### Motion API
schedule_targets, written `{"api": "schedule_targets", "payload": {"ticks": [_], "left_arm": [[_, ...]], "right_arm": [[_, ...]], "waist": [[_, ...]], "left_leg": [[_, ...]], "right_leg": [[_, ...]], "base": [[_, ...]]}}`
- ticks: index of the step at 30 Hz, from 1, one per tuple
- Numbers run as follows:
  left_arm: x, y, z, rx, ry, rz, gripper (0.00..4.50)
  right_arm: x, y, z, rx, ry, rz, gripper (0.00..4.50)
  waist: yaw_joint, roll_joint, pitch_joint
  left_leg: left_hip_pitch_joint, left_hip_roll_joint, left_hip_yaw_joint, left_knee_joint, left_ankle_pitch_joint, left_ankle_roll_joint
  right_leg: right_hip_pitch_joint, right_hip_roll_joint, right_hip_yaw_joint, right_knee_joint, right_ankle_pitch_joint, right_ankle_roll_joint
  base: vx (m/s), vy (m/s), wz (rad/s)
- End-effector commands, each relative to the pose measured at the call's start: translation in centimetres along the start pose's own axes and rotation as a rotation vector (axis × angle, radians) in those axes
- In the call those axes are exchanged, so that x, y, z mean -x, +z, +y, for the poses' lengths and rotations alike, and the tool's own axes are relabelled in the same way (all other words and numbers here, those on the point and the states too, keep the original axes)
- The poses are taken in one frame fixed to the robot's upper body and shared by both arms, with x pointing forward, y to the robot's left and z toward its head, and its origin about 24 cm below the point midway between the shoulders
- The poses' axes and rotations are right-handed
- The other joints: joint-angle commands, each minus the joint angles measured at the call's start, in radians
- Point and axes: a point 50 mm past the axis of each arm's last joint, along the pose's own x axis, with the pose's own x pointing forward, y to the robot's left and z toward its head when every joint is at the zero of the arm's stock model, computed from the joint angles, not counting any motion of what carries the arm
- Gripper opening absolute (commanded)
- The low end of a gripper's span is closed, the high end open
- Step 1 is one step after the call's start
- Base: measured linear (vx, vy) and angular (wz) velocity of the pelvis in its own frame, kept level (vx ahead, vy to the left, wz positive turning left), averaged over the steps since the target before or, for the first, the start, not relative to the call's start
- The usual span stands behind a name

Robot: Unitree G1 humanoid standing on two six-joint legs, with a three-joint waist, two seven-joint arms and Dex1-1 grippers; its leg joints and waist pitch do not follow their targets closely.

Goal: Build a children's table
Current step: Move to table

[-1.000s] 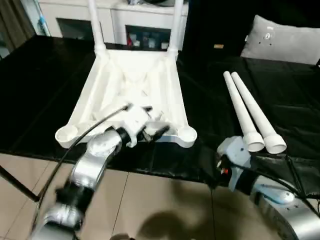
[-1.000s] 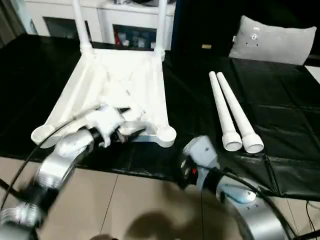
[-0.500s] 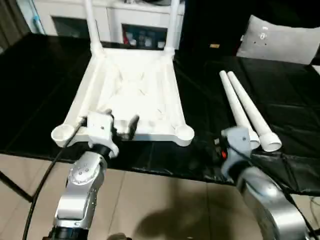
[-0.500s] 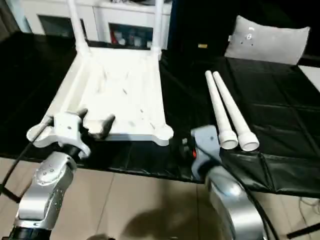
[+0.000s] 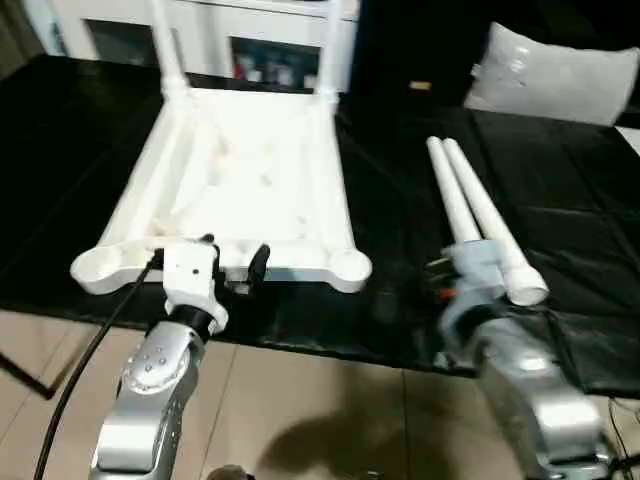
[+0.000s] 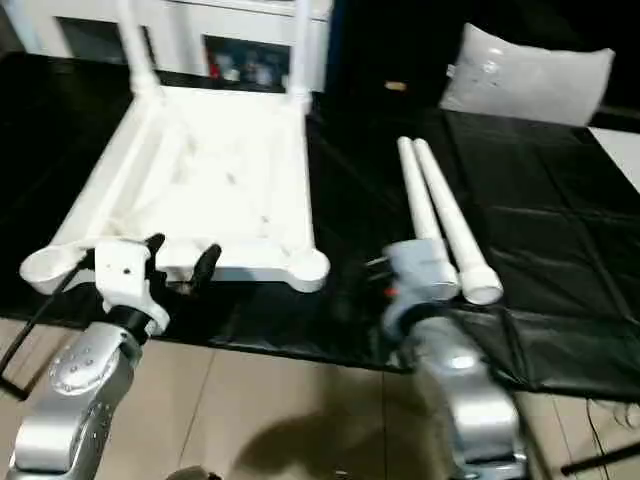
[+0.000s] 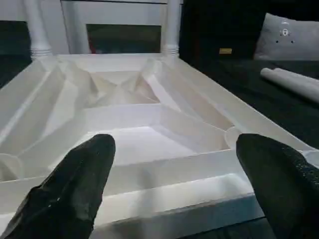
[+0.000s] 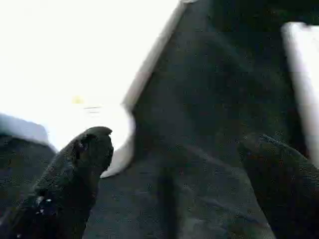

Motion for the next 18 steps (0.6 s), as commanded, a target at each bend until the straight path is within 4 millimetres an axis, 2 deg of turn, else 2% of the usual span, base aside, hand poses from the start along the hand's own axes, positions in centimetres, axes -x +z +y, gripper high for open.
{"api": "schedule_targets", "payload": {"ticks": [1,2,3,4,5,6,7,8,10,11,12,13,14,15,16,17,18], "left_arm": [[0.1,0.8,-0.7,0.002,-0.024,-0.027,4.43],[0.5,0.8,-1.0,0.000,-0.041,-0.022,4.43],[0.6,0.8,-1.0,-0.002,-0.043,-0.022,4.43],[0.7,0.7,-1.0,-0.005,-0.045,-0.019,4.43],[0.7,0.7,-1.0,-0.005,-0.045,-0.019,4.43],[0.7,0.5,-1.0,-0.005,-0.047,-0.016,4.43],[0.8,0.3,-1.1,-0.007,-0.050,-0.011,4.43],[1.0,0.3,-1.2,-0.007,-0.058,-0.008,4.43],[1.4,0.4,-1.7,0.016,-0.077,-0.004,4.43],[1.7,0.2,-1.7,0.014,-0.077,0.004,4.43],[1.8,0.0,-1.8,0.012,-0.074,0.011,4.43],[1.9,0.0,-1.7,0.010,-0.073,0.013,4.43],[1.9,-0.1,-1.7,0.013,-0.069,0.016,4.43],[1.8,-0.1,-1.7,0.021,-0.069,0.012,4.43],[1.6,0.0,-1.7,0.025,-0.069,0.009,4.43],[1.2,0.0,-1.7,0.021,-0.068,0.001,4.43],[1.1,0.0,-1.7,0.020,-0.067,0.001,4.43]], "right_arm": [[0.4,0.0,-0.1,-0.006,0.017,-0.001,4.50],[0.6,0.0,0.1,-0.012,0.037,-0.005,4.50],[0.6,0.0,0.1,-0.009,0.039,-0.006,4.50],[0.4,0.0,0.3,-0.001,0.054,-0.012,4.50],[0.4,0.0,0.3,-0.001,0.054,-0.012,4.50],[0.2,-0.2,0.3,0.001,0.058,-0.011,4.50],[0.1,-0.3,0.4,0.003,0.059,-0.005,4.50],[0.2,-0.3,0.5,0.006,0.066,-0.002,4.50],[0.6,-0.1,0.8,-0.024,0.096,-0.005,4.50],[0.7,-0.2,0.9,-0.019,0.103,-0.002,4.50],[0.8,-0.3,0.9,-0.010,0.105,0.001,4.50],[0.8,-0.3,0.9,-0.006,0.105,0.002,4.50],[0.8,-0.4,0.9,0.016,0.111,-0.004,4.50],[0.8,-0.3,0.9,0.024,0.120,-0.012,4.50],[0.7,-0.2,1.0,0.033,0.134,-0.020,4.50],[0.3,-0.2,1.0,0.042,0.132,-0.019,4.50],[0.2,-0.3,0.9,0.045,0.123,-0.016,4.50]], "waist": [[-0.003,0.009,-0.027],[-0.002,0.010,-0.021],[-0.004,0.007,-0.013],[-0.005,0.005,-0.014],[-0.007,0.008,-0.018],[-0.004,0.008,-0.019],[-0.006,0.011,-0.025],[-0.005,0.012,-0.031],[-0.006,0.006,-0.042],[-0.005,0.006,-0.046],[-0.037,0.008,-0.050],[-0.028,0.013,-0.036],[-0.027,0.001,-0.038],[0.000,-0.031,-0.040],[0.039,-0.053,-0.072],[0.050,-0.048,-0.084],[0.057,-0.038,-0.081]], "left_leg": [[0.041,0.037,-0.006,-0.074,-0.475,0.006],[0.065,0.033,-0.003,-0.071,-0.531,0.013],[0.067,0.030,-0.004,-0.074,-0.558,0.017],[0.069,0.032,-0.005,-0.080,-0.554,0.020],[0.076,0.030,-0.004,-0.078,-0.551,0.021],[0.073,0.032,-0.003,-0.087,-0.507,0.034],[0.069,0.033,0.000,-0.092,-0.449,0.048],[0.061,0.033,0.000,-0.094,-0.397,0.058],[0.057,0.025,0.010,-0.085,-0.243,0.104],[0.051,0.020,0.013,-0.080,-0.208,0.115],[0.200,0.121,-0.008,-0.106,-0.188,0.015],[0.222,0.149,-0.015,-0.115,-0.195,0.010],[0.242,0.156,0.001,-0.110,-0.213,0.020],[0.064,-0.011,0.054,-0.042,-0.222,0.134],[-0.029,-0.071,0.029,0.085,-0.228,0.175],[-0.127,-0.050,-0.015,0.135,-0.096,0.161],[-0.147,-0.044,-0.030,0.127,-0.051,0.141]], "right_leg": [[0.033,-0.086,0.048,-0.126,-0.493,-0.047],[0.032,-0.087,0.042,-0.147,-0.584,-0.051],[0.043,-0.087,0.034,-0.155,-0.641,-0.049],[0.054,-0.091,0.033,-0.159,-0.639,-0.045],[0.055,-0.091,0.034,-0.162,-0.632,-0.049],[0.066,-0.092,0.044,-0.154,-0.563,-0.070],[0.081,-0.090,0.049,-0.144,-0.472,-0.102],[0.094,-0.089,0.050,-0.138,-0.409,-0.115],[0.108,-0.080,0.052,-0.117,-0.201,-0.162],[0.118,-0.080,0.055,-0.112,-0.153,-0.171],[0.001,-0.044,0.038,-0.017,-0.036,-0.145],[-0.038,-0.064,0.034,0.002,-0.042,-0.121],[-0.058,-0.085,0.040,0.008,-0.026,-0.111],[0.105,-0.102,0.106,-0.064,0.097,-0.103],[0.219,-0.178,0.219,-0.107,0.164,-0.170],[0.278,-0.192,0.213,-0.069,0.437,-0.181],[0.272,-0.176,0.182,-0.045,0.588,-0.165]], "base": [[0.010,0.052,0.01],[0.029,0.080,-0.06],[0.027,0.055,-0.06],[0.049,0.052,-0.09],[0.080,0.043,-0.02],[0.080,0.043,-0.02],[0.110,0.036,-0.02],[0.114,0.032,-0.01],[0.114,0.027,0.01],[0.158,0.005,-0.19],[0.158,0.005,-0.19],[0.184,-0.031,-0.46],[0.151,-0.060,-0.27],[0.151,-0.060,-0.27],[0.157,-0.041,0.01],[0.147,-0.012,-0.08],[0.147,-0.012,-0.08]]}}
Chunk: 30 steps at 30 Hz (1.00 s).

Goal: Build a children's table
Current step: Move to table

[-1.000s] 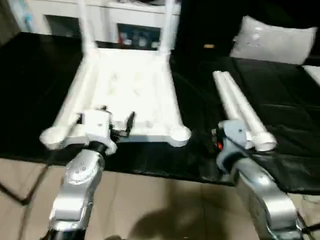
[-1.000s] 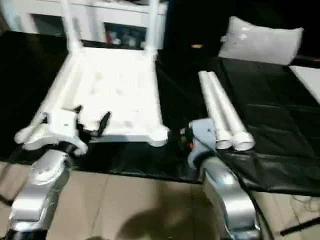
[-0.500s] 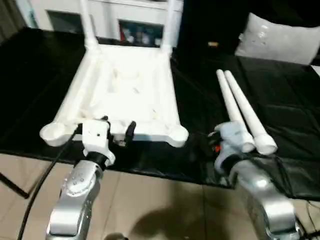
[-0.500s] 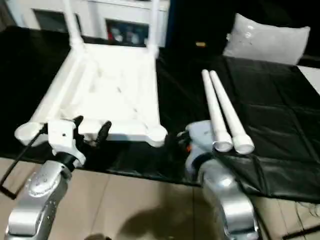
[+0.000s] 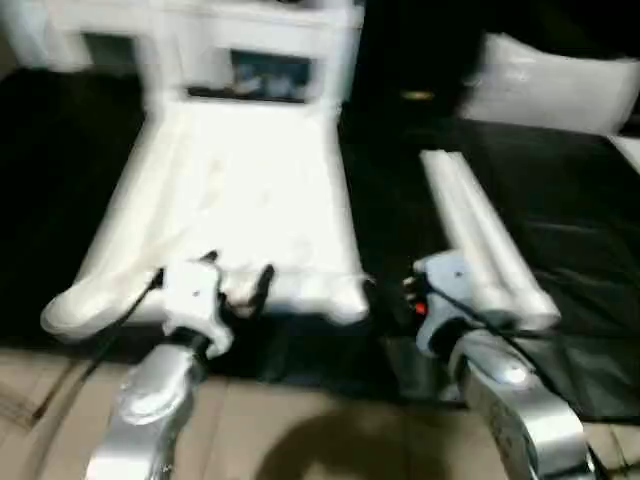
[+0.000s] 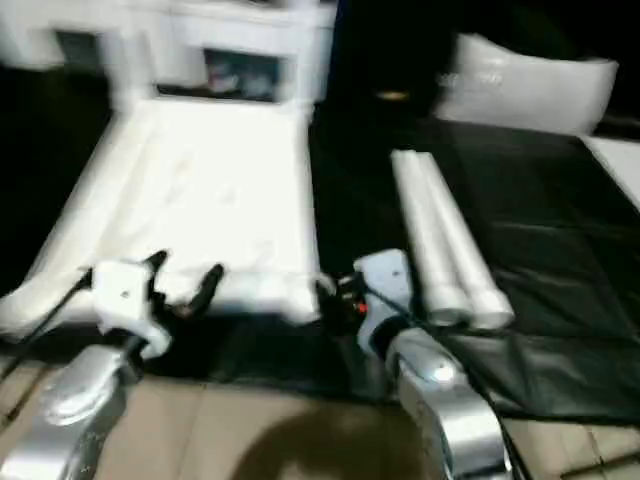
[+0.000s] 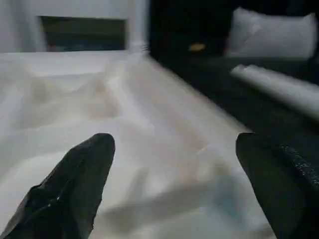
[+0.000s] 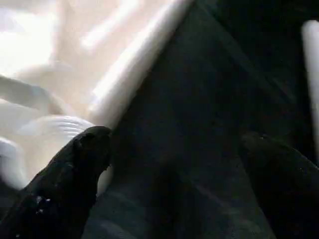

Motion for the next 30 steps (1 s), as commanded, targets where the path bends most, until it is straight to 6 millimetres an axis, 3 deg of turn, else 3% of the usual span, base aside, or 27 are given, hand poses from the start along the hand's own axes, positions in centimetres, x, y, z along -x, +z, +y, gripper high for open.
{"api": "schedule_targets", "payload": {"ticks": [1,2,3,4,5,6,7,8,9,10,11,12,13,14,15,17,18,19,20,21,22,23,24,25,27,30], "left_arm": [[0.1,-0.2,0.9,-0.015,0.035,0.012,4.43],[0.2,-0.2,1.0,-0.018,0.041,0.015,4.43],[0.4,0.0,0.7,0.006,0.029,0.007,4.43],[0.6,0.1,0.5,0.021,0.017,0.001,4.43],[0.6,0.1,0.4,0.019,0.011,0.002,4.43],[0.8,0.0,0.2,0.004,-0.005,0.013,4.43],[0.9,-0.1,0.2,-0.012,-0.022,0.019,4.43],[0.9,-0.1,0.1,-0.019,-0.037,0.019,4.43],[1.1,0.0,0.0,-0.018,-0.082,0.011,4.43],[1.1,0.0,0.0,-0.016,-0.088,0.010,4.43],[1.0,-0.1,-0.2,-0.025,-0.140,0.024,4.43],[1.0,-0.1,-0.5,-0.050,-0.198,0.052,4.43],[1.0,-0.1,-0.9,-0.071,-0.264,0.074,4.43],[1.1,0.0,-1.2,-0.096,-0.329,0.094,4.43],[1.2,0.1,-1.3,-0.120,-0.372,0.110,4.43],[1.2,0.2,-1.4,-0.139,-0.408,0.125,4.43],[1.2,0.3,-1.4,-0.146,-0.425,0.133,4.43],[1.2,0.5,-1.5,-0.152,-0.452,0.140,4.43],[1.1,0.9,-1.6,-0.149,-0.488,0.141,4.43],[0.9,1.2,-1.8,-0.137,-0.535,0.142,4.43],[0.8,1.3,-1.9,-0.133,-0.558,0.147,4.43],[0.8,1.3,-2.0,-0.128,-0.576,0.152,4.43],[0.8,1.5,-2.3,-0.145,-0.633,0.177,4.43],[0.9,1.6,-2.4,-0.145,-0.657,0.185,4.43],[1.0,1.8,-2.6,-0.128,-0.681,0.192,4.43],[0.7,1.8,-2.7,-0.131,-0.685,0.195,4.43]], "right_arm": [[-0.6,0.8,0.5,0.025,0.009,-0.037,4.50],[-0.7,0.8,0.4,0.033,0.000,-0.032,4.50],[-0.7,1.3,0.5,0.046,0.023,-0.046,4.50],[-0.6,1.5,0.5,0.050,0.029,-0.049,4.50],[-0.6,1.5,0.5,0.053,0.028,-0.048,4.50],[-0.6,1.5,0.3,0.064,0.017,-0.043,4.50],[-0.7,1.6,0.1,0.069,0.004,-0.036,4.50],[-0.8,1.6,0.0,0.068,-0.005,-0.030,4.50],[-1.2,1.7,-0.4,0.033,-0.012,-0.023,4.50],[-1.2,1.7,-0.4,0.029,-0.018,-0.022,4.50],[-1.5,1.8,-1.1,0.006,-0.052,-0.008,4.50],[-1.5,1.9,-1.6,0.015,-0.072,0.005,4.50],[-1.6,2.0,-2.1,0.020,-0.104,0.020,4.50],[-1.7,2.2,-2.6,0.013,-0.143,0.035,4.50],[-1.8,2.2,-3.1,0.005,-0.178,0.050,4.50],[-2.0,2.3,-3.6,-0.004,-0.214,0.066,4.50],[-2.1,2.3,-3.8,-0.006,-0.231,0.073,4.50],[-2.2,2.4,-4.2,0.006,-0.257,0.096,4.50],[-2.4,2.5,-4.7,0.019,-0.286,0.135,4.50],[-2.7,2.6,-5.3,0.021,-0.309,0.172,4.50],[-2.9,2.6,-5.6,0.024,-0.308,0.195,4.50],[-3.1,2.6,-5.8,0.024,-0.303,0.212,4.50],[-3.3,2.9,-6.4,0.030,-0.321,0.253,4.50],[-3.5,3.2,-6.6,0.025,-0.315,0.271,4.50],[-3.9,3.6,-7.1,0.026,-0.311,0.287,4.50],[-4.6,4.3,-7.9,0.012,-0.327,0.295,4.50]], "waist": [[0.031,0.003,-0.063],[0.024,0.021,-0.058],[0.002,0.077,-0.065],[-0.041,0.097,-0.073],[-0.046,0.073,-0.090],[-0.025,0.065,-0.092],[-0.019,0.044,-0.086],[-0.007,0.030,-0.081],[-0.005,0.011,-0.075],[-0.006,0.003,-0.078],[0.002,0.003,-0.078],[-0.002,0.002,-0.072],[-0.007,0.009,-0.057],[-0.009,0.016,-0.049],[-0.015,0.018,-0.038],[-0.026,0.015,-0.028],[-0.026,0.016,-0.025],[-0.025,0.038,-0.027],[-0.034,0.028,-0.027],[-0.036,0.055,-0.029],[-0.040,0.054,-0.030],[-0.049,0.048,-0.034],[-0.050,0.050,-0.035],[-0.051,0.063,-0.036],[-0.059,0.053,-0.031],[-0.062,0.056,-0.029]], "left_leg": [[-0.125,0.002,-0.021,-0.072,0.151,0.035],[-0.105,0.008,-0.021,-0.118,0.222,0.046],[-0.023,0.060,-0.051,-0.170,0.315,0.125],[0.091,0.192,-0.194,-0.185,0.458,0.418],[0.139,0.220,-0.215,-0.151,0.606,0.502],[0.109,0.190,-0.178,-0.109,0.987,0.465],[0.042,0.123,-0.113,-0.113,1.168,0.362],[0.001,0.073,-0.069,-0.119,1.082,0.294],[-0.015,-0.002,-0.022,-0.099,0.730,0.184],[-0.041,0.010,-0.025,-0.136,0.436,0.094],[-0.034,0.023,-0.025,-0.149,0.304,0.058],[-0.025,0.034,-0.027,-0.176,0.119,0.002],[-0.014,0.041,-0.023,-0.198,-0.059,-0.036],[-0.009,0.046,-0.024,-0.207,-0.148,-0.057],[-0.001,0.051,-0.022,-0.216,-0.295,-0.099],[0.018,0.050,-0.025,-0.212,-0.463,-0.150],[0.018,0.050,-0.029,-0.213,-0.482,-0.154],[0.020,0.048,-0.035,-0.214,-0.503,-0.161],[0.014,0.048,-0.034,-0.216,-0.506,-0.161],[0.009,0.048,-0.043,-0.223,-0.526,-0.173],[0.009,0.047,-0.043,-0.226,-0.542,-0.177],[0.004,0.049,-0.048,-0.230,-0.554,-0.175],[-0.002,0.052,-0.042,-0.234,-0.517,-0.168],[-0.005,0.047,-0.037,-0.232,-0.472,-0.164],[-0.008,0.044,-0.029,-0.226,-0.458,-0.158],[0.003,0.045,-0.026,-0.217,-0.474,-0.156]], "right_leg": [[0.138,-0.124,0.073,-0.047,0.757,-0.137],[0.117,-0.091,0.021,-0.052,0.690,-0.098],[0.068,-0.051,-0.051,-0.046,0.437,-0.005],[-0.070,-0.030,-0.055,0.104,0.070,0.043],[-0.124,-0.062,-0.022,0.104,-0.003,0.047],[-0.148,-0.087,0.016,0.099,0.129,0.095],[-0.121,-0.081,0.037,0.053,0.313,0.150],[-0.107,-0.075,0.043,0.005,0.391,0.141],[-0.114,-0.117,0.067,-0.043,0.490,0.093],[-0.064,-0.133,0.065,-0.041,0.492,0.056],[-0.062,-0.135,0.062,-0.045,0.443,0.037],[-0.055,-0.126,0.053,-0.053,0.296,-0.006],[-0.068,-0.114,0.050,-0.070,0.089,-0.038],[-0.074,-0.114,0.051,-0.077,-0.029,-0.051],[-0.088,-0.113,0.053,-0.091,-0.246,-0.050],[-0.110,-0.118,0.046,-0.120,-0.523,0.000],[-0.110,-0.119,0.043,-0.124,-0.553,0.008],[-0.110,-0.123,0.041,-0.126,-0.560,0.012],[-0.107,-0.119,0.038,-0.129,-0.551,0.012],[-0.098,-0.117,0.032,-0.118,-0.507,0.004],[-0.097,-0.111,0.027,-0.119,-0.483,0.000],[-0.086,-0.109,0.019,-0.110,-0.431,-0.007],[-0.081,-0.115,0.020,-0.106,-0.360,-0.024],[-0.083,-0.120,0.024,-0.107,-0.337,-0.037],[-0.085,-0.126,0.018,-0.117,-0.405,-0.035],[-0.097,-0.132,0.010,-0.133,-0.499,-0.018]], "base": [[0.000,0.000,0.00],[-0.114,0.070,-0.16],[-0.114,0.070,-0.16],[0.076,0.031,-0.09],[0.090,0.031,0.03],[0.090,0.031,0.03],[-0.130,0.139,0.01],[-0.149,0.081,0.02],[-0.149,0.081,0.02],[-0.059,-0.040,0.02],[-0.088,-0.048,-0.02],[-0.088,-0.048,-0.02],[-0.116,-0.044,0.01],[-0.116,-0.038,0.02],[-0.116,-0.038,0.02],[-0.132,-0.009,-0.01],[-0.124,0.003,-0.02],[-0.087,0.018,-0.05],[-0.086,0.032,-0.09],[-0.086,0.032,-0.09],[-0.085,0.054,-0.13],[-0.066,0.059,-0.11],[-0.066,0.059,-0.11],[-0.055,0.041,-0.07],[-0.053,0.026,-0.09],[0.000,0.000,0.00]]}}
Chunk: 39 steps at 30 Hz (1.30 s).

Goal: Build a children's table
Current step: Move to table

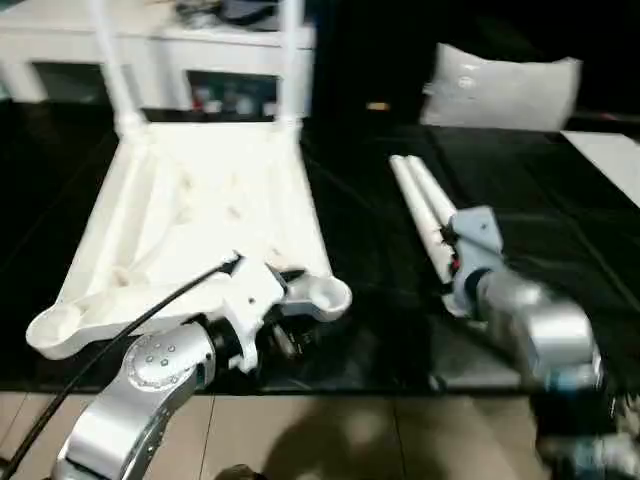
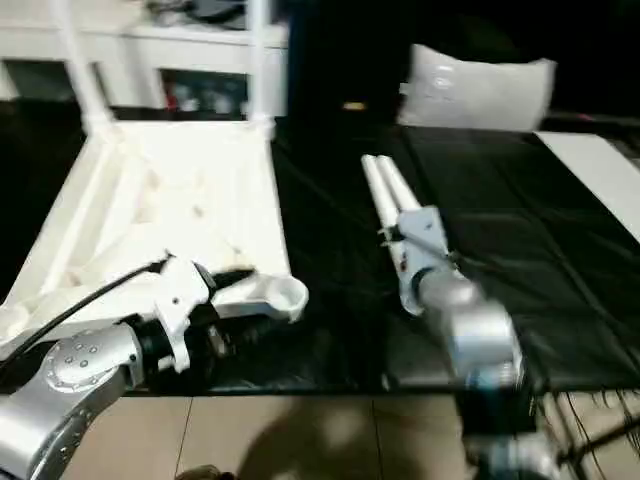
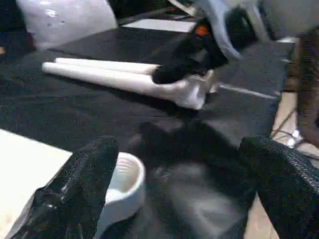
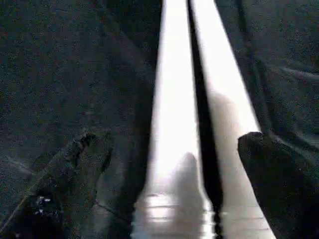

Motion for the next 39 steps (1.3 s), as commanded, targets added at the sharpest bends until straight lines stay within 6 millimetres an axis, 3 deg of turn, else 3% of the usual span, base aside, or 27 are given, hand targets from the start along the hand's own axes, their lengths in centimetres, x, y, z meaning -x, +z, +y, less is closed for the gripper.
{"api": "schedule_targets", "payload": {"ticks": [1,4,6,8,9,10,11,12,13,14,15,16,17,18,21,22,25,27,28,29,31,34,35,36,37,38,39], "left_arm": [[-0.3,0.4,-0.1,-0.013,-0.020,-0.002,4.43],[-0.2,0.5,0.0,-0.013,-0.019,0.007,4.43],[-0.2,0.4,0.1,-0.017,-0.015,0.015,4.43],[-0.1,0.4,0.1,-0.019,-0.018,0.029,4.43],[-0.1,0.4,0.1,-0.017,-0.001,0.027,4.43],[-0.1,0.5,0.3,-0.016,0.028,0.019,4.43],[-0.1,0.4,0.5,-0.009,0.069,0.008,4.43],[-0.2,0.4,0.8,0.005,0.131,-0.020,4.43],[-0.2,0.3,1.1,0.029,0.195,-0.044,4.43],[-0.2,0.0,1.5,0.040,0.273,-0.052,4.43],[-0.2,-0.4,1.9,0.047,0.355,-0.053,4.43],[-0.2,-0.4,1.9,0.047,0.359,-0.053,4.43],[-0.1,-0.5,2.0,0.049,0.386,-0.054,4.43],[0.2,-0.8,2.1,0.067,0.458,-0.062,4.43],[0.6,-1.1,1.9,0.097,0.503,-0.075,4.43],[0.6,-1.2,1.8,0.098,0.509,-0.075,4.43],[0.6,-1.5,1.9,0.106,0.548,-0.085,4.43],[0.5,-1.5,2.1,0.111,0.554,-0.091,4.43],[0.3,-1.4,2.2,0.113,0.557,-0.095,4.43],[0.2,-1.3,2.3,0.113,0.562,-0.101,4.43],[0.2,-1.0,2.6,0.109,0.585,-0.125,4.43],[0.3,-0.7,2.8,0.107,0.607,-0.171,4.43],[0.4,-0.7,2.8,0.120,0.610,-0.191,4.43],[0.4,-0.6,2.8,0.121,0.603,-0.202,4.43],[0.4,-0.6,2.8,0.119,0.598,-0.202,4.43],[0.3,-0.5,2.8,0.113,0.592,-0.200,4.43],[0.3,-0.5,2.8,0.111,0.593,-0.198,4.43]], "right_arm": [[-0.4,0.7,-0.6,-0.021,-0.010,0.007,4.50],[-1.2,1.4,-0.9,-0.027,-0.002,0.030,4.50],[-1.6,1.8,-0.9,-0.026,0.019,0.034,4.50],[-2.0,2.3,-1.0,-0.012,0.031,0.040,4.50],[-2.3,2.8,-1.2,0.014,0.014,0.028,4.50],[-2.3,3.1,-1.3,0.033,0.002,0.011,4.50],[-2.2,3.2,-1.3,0.041,0.002,-0.004,4.50],[-2.1,3.3,-1.1,0.046,0.010,-0.021,4.50],[-1.9,3.3,-0.9,0.051,0.014,-0.063,4.50],[-1.6,3.4,-0.6,0.056,0.020,-0.146,4.50],[-1.0,3.3,-0.3,0.070,0.019,-0.232,4.50],[-1.0,3.3,-0.3,0.071,0.019,-0.235,4.50],[-0.6,3.0,-0.2,0.071,0.017,-0.248,4.50],[0.5,1.8,0.3,0.016,0.015,-0.265,4.50],[2.5,0.0,1.4,-0.078,0.042,-0.281,4.50],[3.0,-0.5,1.8,-0.069,0.044,-0.286,4.50],[3.9,-1.8,2.8,-0.058,0.060,-0.285,4.50],[4.2,-2.1,3.1,-0.053,0.061,-0.280,4.50],[4.3,-2.1,3.2,-0.048,0.057,-0.284,4.50],[4.4,-2.0,3.2,-0.050,0.054,-0.287,4.50],[4.8,-1.7,3.0,-0.057,0.049,-0.306,4.50],[5.2,-1.3,2.9,-0.039,0.051,-0.352,4.50],[5.5,-1.2,2.9,-0.034,0.060,-0.372,4.50],[5.6,-1.2,3.1,-0.030,0.072,-0.384,4.50],[5.7,-1.2,3.2,-0.027,0.080,-0.390,4.50],[5.8,-1.3,3.5,-0.016,0.098,-0.402,4.50],[5.8,-1.3,3.8,-0.008,0.109,-0.403,4.50]], "waist": [[-0.004,0.007,-0.042],[-0.005,0.011,-0.040],[-0.002,0.024,-0.036],[0.009,0.029,-0.039],[0.079,0.005,-0.040],[0.084,-0.028,-0.048],[0.069,-0.073,-0.040],[0.063,-0.043,-0.036],[0.077,-0.047,-0.044],[0.088,-0.042,-0.041],[0.076,-0.015,-0.052],[0.063,-0.013,-0.056],[0.054,-0.011,-0.054],[0.050,-0.021,-0.048],[0.045,-0.017,-0.042],[0.037,-0.024,-0.046],[0.019,-0.014,-0.046],[0.002,-0.017,-0.043],[-0.001,0.000,-0.042],[-0.013,-0.011,-0.038],[-0.029,-0.002,-0.035],[-0.030,0.015,-0.027],[-0.013,0.028,-0.022],[0.036,0.015,-0.017],[0.034,-0.061,-0.026],[0.042,-0.061,-0.010],[0.013,-0.060,-0.015]], "left_leg": [[0.029,0.053,-0.032,-0.092,-0.596,-0.119],[0.033,0.054,-0.033,-0.095,-0.644,-0.123],[0.031,0.065,-0.029,-0.122,-0.726,-0.133],[-0.005,0.085,-0.011,-0.182,-0.794,-0.137],[-0.076,0.100,0.060,-0.249,-0.761,-0.094],[-0.036,0.088,0.079,-0.211,-0.627,-0.083],[0.081,0.043,0.079,-0.004,-0.439,-0.091],[0.069,0.007,-0.016,0.121,-0.066,-0.026],[-0.008,0.014,-0.042,0.057,-0.047,-0.024],[0.009,0.048,-0.032,0.002,-0.114,-0.049],[0.058,0.064,-0.013,-0.057,-0.299,-0.093],[0.064,0.070,-0.007,-0.072,-0.374,-0.099],[0.056,0.073,-0.004,-0.085,-0.447,-0.089],[0.043,0.070,-0.001,-0.090,-0.475,-0.070],[0.048,0.061,-0.002,-0.088,-0.532,-0.075],[0.035,0.059,-0.007,-0.093,-0.517,-0.072],[0.030,0.058,-0.008,-0.096,-0.497,-0.062],[0.024,0.060,-0.010,-0.102,-0.500,-0.053],[0.024,0.061,-0.012,-0.104,-0.510,-0.055],[0.018,0.063,-0.013,-0.106,-0.532,-0.051],[0.037,0.066,-0.016,-0.105,-0.583,-0.042],[0.029,0.094,-0.020,-0.142,-0.666,-0.037],[-0.015,0.140,-0.015,-0.210,-0.774,-0.037],[-0.048,0.161,0.014,-0.242,-0.815,-0.007],[0.050,0.085,0.048,-0.088,-0.623,-0.014],[0.150,0.022,0.059,0.084,-0.449,-0.041],[0.093,0.000,0.003,0.139,-0.168,-0.013]], "right_leg": [[-0.002,-0.053,0.012,-0.116,-0.614,-0.072],[-0.002,-0.048,-0.001,-0.117,-0.621,-0.066],[0.011,-0.032,-0.019,-0.105,-0.565,-0.069],[0.051,-0.007,-0.032,-0.025,-0.414,-0.091],[0.094,0.019,-0.002,0.140,-0.304,-0.066],[0.058,0.003,0.041,0.103,-0.466,-0.039],[-0.098,-0.044,0.062,-0.101,-0.846,0.015],[-0.110,-0.135,0.145,-0.192,-1.087,-0.023],[0.013,-0.127,0.133,-0.119,-0.846,-0.062],[0.005,-0.101,0.103,-0.095,-0.694,-0.086],[-0.036,0.001,0.051,-0.041,-0.349,-0.125],[-0.034,0.010,0.044,-0.037,-0.241,-0.139],[-0.022,0.004,0.041,-0.047,-0.191,-0.158],[-0.011,-0.002,0.041,-0.064,-0.265,-0.139],[-0.027,-0.014,0.041,-0.100,-0.496,-0.057],[-0.013,-0.018,0.036,-0.106,-0.521,-0.033],[-0.013,-0.020,0.030,-0.119,-0.520,-0.015],[-0.003,-0.022,0.016,-0.131,-0.530,-0.013],[-0.001,-0.022,0.011,-0.132,-0.522,-0.014],[0.005,-0.021,-0.005,-0.141,-0.537,-0.002],[0.006,-0.021,-0.035,-0.161,-0.548,0.000],[0.034,-0.013,-0.050,-0.138,-0.453,-0.014],[0.085,-0.003,-0.048,-0.002,-0.279,-0.045],[0.088,-0.002,-0.004,0.098,-0.153,-0.034],[-0.035,-0.010,0.066,-0.045,-0.597,0.051],[-0.160,-0.056,0.040,-0.222,-1.047,0.086],[-0.111,-0.118,0.082,-0.218,-1.243,0.041]], "base": [[0.000,0.000,0.00],[0.000,0.000,0.00],[-0.027,0.001,-0.03],[-0.049,-0.019,0.04],[-0.099,-0.038,0.08],[-0.080,-0.108,0.25],[-0.003,-0.112,0.14],[-0.003,-0.112,0.14],[0.074,-0.024,-0.08],[0.061,0.008,-0.05],[0.000,0.000,0.00],[-0.071,-0.041,0.25],[-0.071,-0.041,0.25],[0.000,0.000,0.00],[0.000,0.000,0.00],[0.000,0.000,0.00],[0.000,0.000,0.00],[0.000,0.000,0.00],[0.000,0.000,0.00],[0.000,0.000,0.00],[0.000,0.000,0.00],[-0.021,-0.010,0.01],[-0.052,-0.024,0.03],[-0.054,-0.081,0.20],[0.072,-0.152,0.28],[0.072,-0.152,0.28],[0.076,-0.107,0.00]]}}
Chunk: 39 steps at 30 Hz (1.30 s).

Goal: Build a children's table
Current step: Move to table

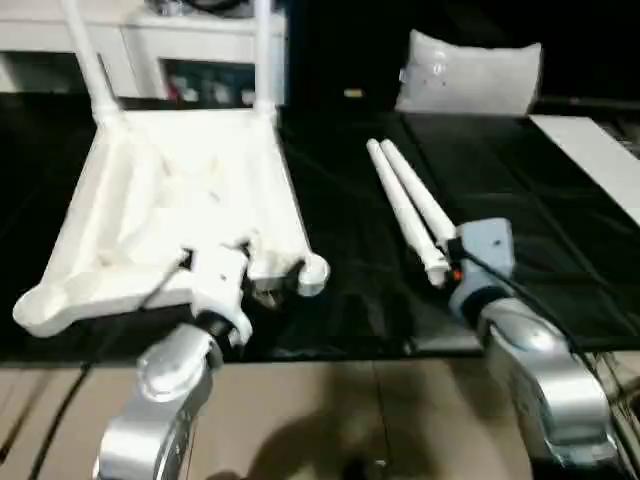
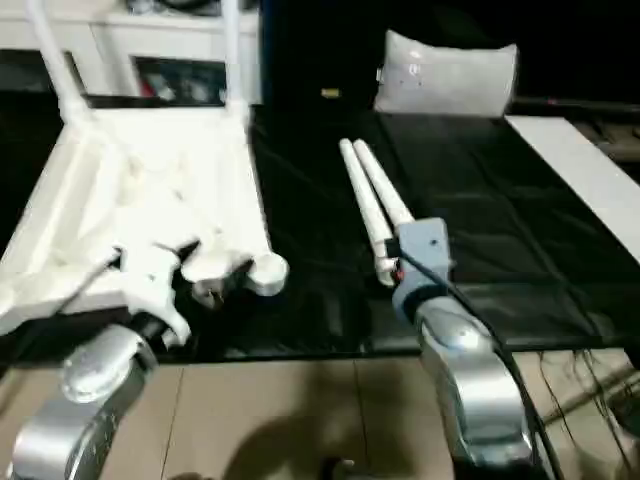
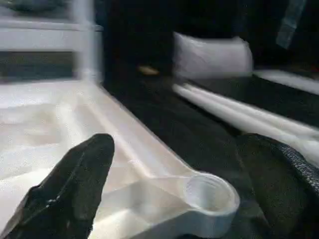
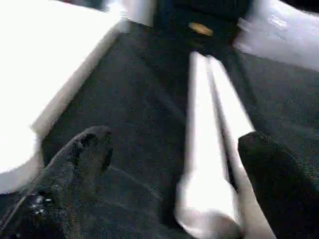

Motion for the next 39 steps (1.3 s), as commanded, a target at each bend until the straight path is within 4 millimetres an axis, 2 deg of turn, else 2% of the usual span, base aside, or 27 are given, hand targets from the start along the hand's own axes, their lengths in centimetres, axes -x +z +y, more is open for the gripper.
{"api": "schedule_targets", "payload": {"ticks": [1,2,3,4,5,7,8,9,10,11,12,14,16,20,22,24,25,26,27,29,30,31,32,33,35,36,39], "left_arm": [[-0.3,0.1,-0.1,-0.008,-0.018,0.001,4.43],[-0.3,0.1,-0.1,-0.007,-0.017,0.000,4.43],[-0.2,0.1,-0.1,-0.007,-0.016,-0.001,4.43],[-0.2,0.1,-0.1,-0.007,-0.016,-0.002,4.43],[-0.2,0.0,-0.2,-0.007,-0.018,-0.002,4.43],[-0.2,0.0,-0.3,-0.005,-0.022,-0.002,4.43],[-0.2,0.0,-0.3,-0.005,-0.024,-0.003,4.43],[-0.1,0.0,-0.3,-0.005,-0.024,-0.003,4.43],[-0.1,0.0,-0.3,-0.005,-0.025,-0.004,4.43],[-0.1,0.0,-0.3,-0.004,-0.023,-0.005,4.43],[-0.1,0.0,-0.2,-0.002,-0.020,-0.006,4.43],[-0.1,0.0,-0.2,-0.003,-0.020,-0.005,4.43],[-0.1,0.0,-0.2,-0.002,-0.020,-0.005,4.43],[-0.1,0.0,-0.2,-0.003,-0.020,-0.004,4.43],[0.0,-0.1,-0.2,-0.003,-0.019,-0.003,4.43],[0.0,-0.1,-0.2,-0.003,-0.020,-0.002,4.43],[0.0,-0.1,-0.1,-0.003,-0.020,-0.001,4.43],[0.0,-0.1,-0.1,-0.003,-0.020,0.000,4.43],[0.0,-0.1,-0.1,-0.003,-0.021,0.000,4.43],[0.1,-0.1,-0.2,-0.009,-0.028,0.005,4.43],[0.1,-0.1,-0.2,-0.009,-0.035,0.008,4.43],[0.1,-0.2,-0.3,-0.010,-0.041,0.011,4.43],[0.1,-0.2,-0.3,-0.012,-0.045,0.015,4.43],[0.1,-0.2,-0.3,-0.016,-0.048,0.015,4.43],[0.1,-0.3,-0.4,-0.016,-0.056,0.017,4.43],[0.1,-0.3,-0.5,-0.024,-0.065,0.027,4.43],[0.2,-0.3,-0.9,-0.017,-0.133,0.038,4.43]], "right_arm": [[0.2,0.2,0.4,0.008,0.024,-0.024,4.50],[0.1,0.2,0.5,0.006,0.023,-0.016,4.50],[0.1,0.1,0.6,0.006,0.023,-0.014,4.50],[0.1,0.1,0.6,0.006,0.023,-0.014,4.50],[0.1,0.1,0.8,0.008,0.032,-0.012,4.50],[0.1,0.0,0.8,0.007,0.036,-0.011,4.50],[0.1,0.0,0.9,0.007,0.040,-0.012,4.50],[0.1,0.0,0.9,0.008,0.041,-0.011,4.50],[0.1,0.0,0.9,0.009,0.042,-0.011,4.50],[0.1,0.0,0.8,0.010,0.043,-0.012,4.50],[0.0,-0.1,0.8,0.015,0.046,-0.010,4.50],[0.0,-0.1,0.9,0.016,0.049,-0.009,4.50],[0.0,-0.1,1.0,0.021,0.054,-0.009,4.50],[0.0,-0.1,1.1,0.024,0.061,-0.011,4.50],[0.1,-0.2,1.2,0.028,0.069,-0.001,4.50],[0.1,-0.3,1.3,0.033,0.072,0.003,4.50],[0.1,-0.4,1.3,0.032,0.072,0.013,4.50],[0.1,-0.4,1.3,0.032,0.071,0.016,4.50],[0.1,-0.5,1.2,0.032,0.071,0.019,4.50],[0.1,-0.6,1.3,0.035,0.072,0.028,4.50],[0.1,-0.7,1.2,0.038,0.068,0.040,4.50],[0.1,-0.8,1.2,0.040,0.065,0.049,4.50],[0.1,-0.8,1.2,0.039,0.064,0.051,4.50],[0.1,-0.9,1.2,0.038,0.062,0.053,4.50],[0.1,-0.9,1.1,0.040,0.053,0.062,4.50],[0.0,-1.0,1.0,0.039,0.042,0.076,4.50],[-0.5,-1.3,0.3,0.030,-0.005,0.153,4.50]], "waist": [[-0.028,-0.003,-0.030],[-0.032,0.031,-0.041],[-0.051,0.039,-0.023],[-0.055,0.086,-0.032],[-0.048,0.085,-0.020],[-0.039,0.052,-0.028],[-0.039,0.003,-0.033],[-0.018,0.011,-0.033],[0.000,-0.005,-0.052],[0.012,-0.005,-0.058],[0.013,0.011,-0.061],[0.001,0.040,-0.064],[-0.022,0.059,-0.087],[-0.057,0.045,-0.107],[-0.021,-0.001,-0.110],[0.004,0.028,-0.110],[-0.012,0.055,-0.111],[-0.042,0.073,-0.117],[-0.110,0.076,-0.156],[-0.064,0.058,-0.103],[-0.067,0.020,-0.102],[-0.054,-0.045,-0.112],[-0.023,-0.019,-0.076],[-0.005,-0.029,-0.099],[-0.008,-0.014,-0.090],[-0.022,0.020,-0.080],[-0.038,0.042,-0.090]], "left_leg": [[0.051,-0.029,-0.044,0.040,-0.177,-0.010],[0.084,-0.003,-0.057,-0.060,-0.422,-0.040],[0.064,0.016,-0.078,-0.120,-0.623,-0.041],[0.041,0.083,-0.117,-0.222,-0.888,-0.025],[0.015,0.104,-0.102,-0.268,-0.972,-0.006],[0.052,0.090,-0.073,-0.242,-0.896,0.067],[0.054,-0.004,-0.035,-0.113,-0.604,0.041],[0.045,-0.032,-0.019,-0.040,-0.408,0.053],[-0.003,-0.025,-0.033,0.005,-0.153,0.088],[-0.019,-0.025,-0.040,-0.007,-0.100,0.091],[-0.015,-0.012,-0.032,-0.084,-0.015,0.079],[0.001,0.003,-0.038,-0.127,-0.027,0.076],[0.068,0.032,-0.061,-0.154,-0.111,0.113],[0.111,0.033,-0.103,-0.125,0.186,0.401],[-0.078,-0.096,-0.036,-0.037,0.165,0.374],[-0.115,-0.039,-0.061,-0.032,0.126,0.218],[-0.045,-0.017,-0.070,-0.083,0.207,0.153],[0.051,0.020,-0.118,-0.091,0.325,0.211],[0.265,0.143,-0.251,-0.075,0.713,0.497],[0.148,0.123,-0.155,-0.100,0.784,0.538],[0.109,0.039,-0.084,-0.110,0.509,0.482],[0.056,-0.080,-0.025,-0.059,0.200,0.367],[0.008,-0.105,-0.033,-0.012,0.036,0.315],[-0.033,-0.067,-0.077,0.021,0.043,0.185],[-0.030,-0.057,-0.076,-0.056,0.236,0.037],[-0.019,-0.033,-0.073,-0.101,0.288,-0.003],[0.007,0.001,-0.077,-0.107,0.192,-0.060]], "right_leg": [[-0.012,-0.140,0.042,-0.251,-1.146,0.023],[0.020,-0.071,-0.034,-0.196,-0.841,-0.008],[0.023,-0.016,-0.066,-0.168,-0.695,-0.002],[0.086,0.000,-0.065,-0.038,-0.324,-0.042],[0.106,0.004,-0.068,0.031,-0.197,-0.061],[0.117,-0.034,0.004,0.025,-0.258,-0.032],[0.088,-0.085,0.041,-0.159,-0.762,-0.013],[0.084,-0.121,0.064,-0.209,-0.970,0.005],[0.132,-0.156,0.120,-0.222,-1.027,-0.020],[0.153,-0.144,0.123,-0.209,-0.950,-0.043],[0.155,-0.068,0.066,-0.175,-0.637,-0.124],[0.145,-0.029,0.028,-0.152,-0.457,-0.153],[0.122,-0.003,0.010,-0.113,-0.189,-0.210],[0.088,-0.007,-0.005,-0.068,0.090,-0.218],[0.265,-0.037,0.095,-0.114,0.302,-0.224],[0.285,-0.059,0.090,-0.101,0.437,-0.240],[0.237,0.021,0.020,-0.067,0.440,-0.183],[0.159,0.054,-0.019,-0.014,0.373,-0.137],[-0.062,0.010,-0.032,0.065,-0.035,-0.011],[-0.076,-0.022,-0.008,0.083,-0.014,0.056],[-0.036,-0.016,0.008,-0.001,0.111,-0.005],[0.052,-0.027,0.073,-0.099,0.129,-0.020],[0.093,-0.121,0.157,-0.147,-0.021,-0.069],[0.161,-0.163,0.173,-0.127,0.010,-0.160],[0.138,-0.079,0.094,-0.074,0.448,-0.144],[0.104,-0.035,0.053,-0.073,0.482,-0.129],[0.098,-0.024,0.049,-0.079,0.266,-0.197]], "base": [[0.019,0.009,-0.18],[0.005,0.033,-0.22],[0.000,0.000,0.00],[0.000,0.000,0.00],[0.000,0.000,0.00],[0.036,-0.045,-0.03],[0.081,-0.122,-0.12],[0.051,-0.096,-0.11],[0.064,-0.062,-0.06],[0.097,-0.043,0.06],[0.097,-0.043,0.06],[0.088,0.008,0.02],[0.150,0.025,0.07],[0.188,0.026,0.07],[0.148,0.025,0.05],[0.122,0.027,0.01],[0.140,-0.026,0.03],[0.208,-0.105,0.02],[0.208,-0.105,0.02],[0.059,-0.057,0.02],[0.000,0.000,0.00],[0.000,0.000,0.00],[0.065,-0.076,-0.09],[0.074,-0.070,-0.06],[0.017,-0.032,-0.07],[0.000,0.000,0.00],[0.000,0.000,0.00]]}}
